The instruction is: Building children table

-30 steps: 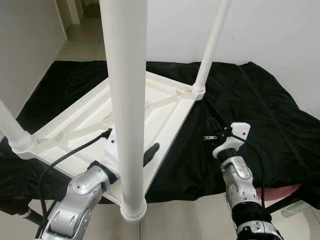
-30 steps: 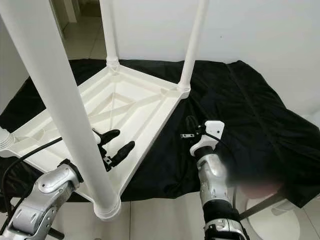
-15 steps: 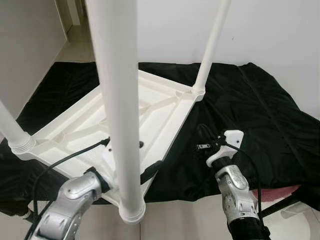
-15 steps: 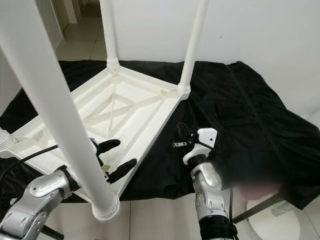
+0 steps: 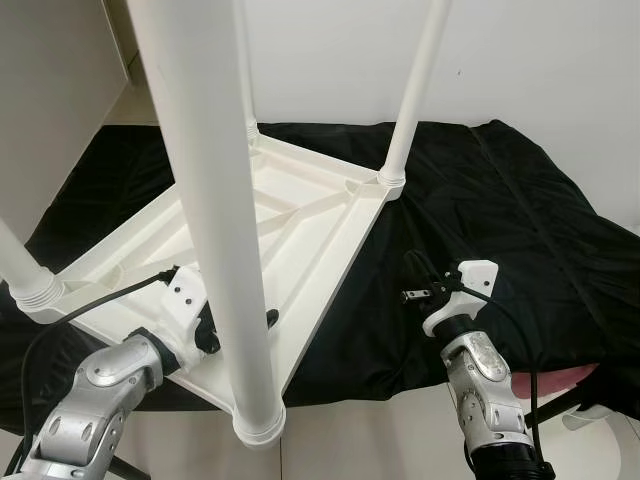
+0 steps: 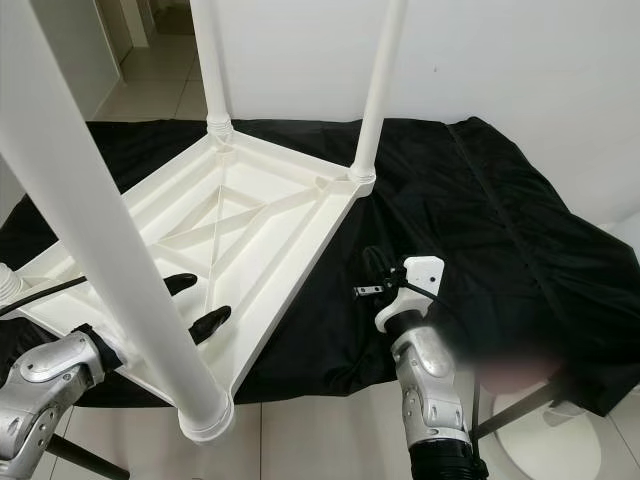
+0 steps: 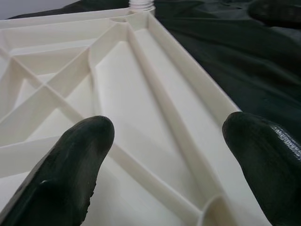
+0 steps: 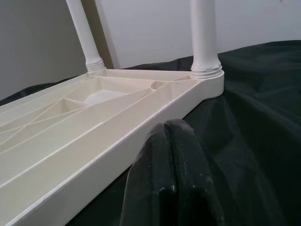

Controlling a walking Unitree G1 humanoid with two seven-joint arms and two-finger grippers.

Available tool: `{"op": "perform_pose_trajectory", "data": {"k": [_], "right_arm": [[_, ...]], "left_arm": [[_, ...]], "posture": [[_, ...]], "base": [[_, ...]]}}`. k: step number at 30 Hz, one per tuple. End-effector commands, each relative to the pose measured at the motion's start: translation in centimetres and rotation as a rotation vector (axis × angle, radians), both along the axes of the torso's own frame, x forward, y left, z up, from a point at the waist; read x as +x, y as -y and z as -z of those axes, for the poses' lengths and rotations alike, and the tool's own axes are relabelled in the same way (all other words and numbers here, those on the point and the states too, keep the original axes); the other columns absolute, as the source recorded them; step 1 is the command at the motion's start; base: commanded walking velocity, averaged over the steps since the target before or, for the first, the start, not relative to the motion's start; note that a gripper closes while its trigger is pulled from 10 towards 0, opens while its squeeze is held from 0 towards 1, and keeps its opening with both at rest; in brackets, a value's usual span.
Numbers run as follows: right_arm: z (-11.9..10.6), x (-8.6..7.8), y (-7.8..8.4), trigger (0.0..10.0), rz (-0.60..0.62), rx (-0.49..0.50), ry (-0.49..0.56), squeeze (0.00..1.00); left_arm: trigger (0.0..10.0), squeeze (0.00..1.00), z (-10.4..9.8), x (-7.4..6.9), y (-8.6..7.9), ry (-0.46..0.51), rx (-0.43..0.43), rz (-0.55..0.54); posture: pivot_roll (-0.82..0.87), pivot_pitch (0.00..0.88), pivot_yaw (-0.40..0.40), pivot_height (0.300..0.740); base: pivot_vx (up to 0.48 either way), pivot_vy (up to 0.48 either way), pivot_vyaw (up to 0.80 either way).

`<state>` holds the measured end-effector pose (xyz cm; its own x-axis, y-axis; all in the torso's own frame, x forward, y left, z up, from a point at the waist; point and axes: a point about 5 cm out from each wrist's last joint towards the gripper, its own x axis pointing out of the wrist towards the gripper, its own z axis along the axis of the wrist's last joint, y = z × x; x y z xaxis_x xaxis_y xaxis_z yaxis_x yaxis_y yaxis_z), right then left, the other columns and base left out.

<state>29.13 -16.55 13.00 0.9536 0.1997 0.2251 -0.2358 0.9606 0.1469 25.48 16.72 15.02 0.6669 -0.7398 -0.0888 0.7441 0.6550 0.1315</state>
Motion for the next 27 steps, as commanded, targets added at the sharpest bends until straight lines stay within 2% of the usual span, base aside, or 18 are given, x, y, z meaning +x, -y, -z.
{"op": "perform_pose_trajectory", "data": {"k": [1,4,5,7,15,16,20,23,25,27], "right_arm": [[0.2,-0.2,0.2,10.0,0.013,0.023,-0.014,0.0],[0.2,-0.5,0.0,10.0,0.007,0.025,-0.028,0.0],[0.2,-0.5,0.0,10.0,0.007,0.025,-0.028,0.0],[0.1,-0.5,0.0,10.0,-0.001,0.02,-0.035,0.0],[0.0,-0.2,0.1,10.0,-0.007,0.012,-0.036,0.0],[-0.1,0.1,0.2,10.0,-0.014,0.005,-0.036,0.0],[-0.2,0.2,0.2,10.0,-0.015,0.003,-0.037,0.0],[-0.2,0.2,0.2,10.0,-0.015,0.003,-0.037,0.0],[-0.1,0.2,0.4,10.0,-0.012,-0.001,-0.043,0.0],[-0.1,0.2,0.4,10.0,-0.012,-0.001,-0.043,0.0]], "left_arm": [[10.0,0.0,0.1,-0.3,0.0,-0.011,0.019,0.101],[10.0,0.0,0.4,-0.1,-2.1,-0.045,0.019,0.03],[10.0,0.0,0.4,-0.1,-2.1,-0.045,0.019,0.03],[10.0,0.0,0.4,0.0,-3.2,-0.04,0.045,-0.001],[10.0,0.0,0.7,-0.1,-4.4,-0.046,0.092,-0.013],[10.0,0.0,1.9,-0.7,-5.8,-0.109,0.158,0.002],[10.0,0.0,2.5,-1.3,-6.2,-0.172,0.161,0.04],[10.0,0.0,2.5,-1.3,-6.2,-0.172,0.161,0.04],[10.0,0.0,2.1,-2.3,-6.1,-0.201,0.191,0.133],[10.0,0.0,2.1,-2.3,-6.1,-0.201,0.191,0.133]], "posture": [[0.02,0.047,0.017,0.74],[0.03,0.058,0.006,0.74],[0.03,0.058,0.006,0.74],[0.04,0.06,0.002,0.74],[0.05,0.062,-0.004,0.74],[0.05,0.062,-0.008,0.74],[0.06,0.06,-0.008,0.74],[0.06,0.06,-0.008,0.74],[0.07,0.056,-0.01,0.74],[0.07,0.056,-0.01,0.74]], "base": [[0.0,0.0,0.0],[0.0,0.0,0.0],[0.0,0.0,0.0],[0.0,0.0,0.0],[0.0,0.0,0.0],[0.0,0.0,0.0],[0.0,0.0,0.0],[0.0,0.0,0.0],[0.0,0.0,0.0],[0.0,0.0,0.0]]}}
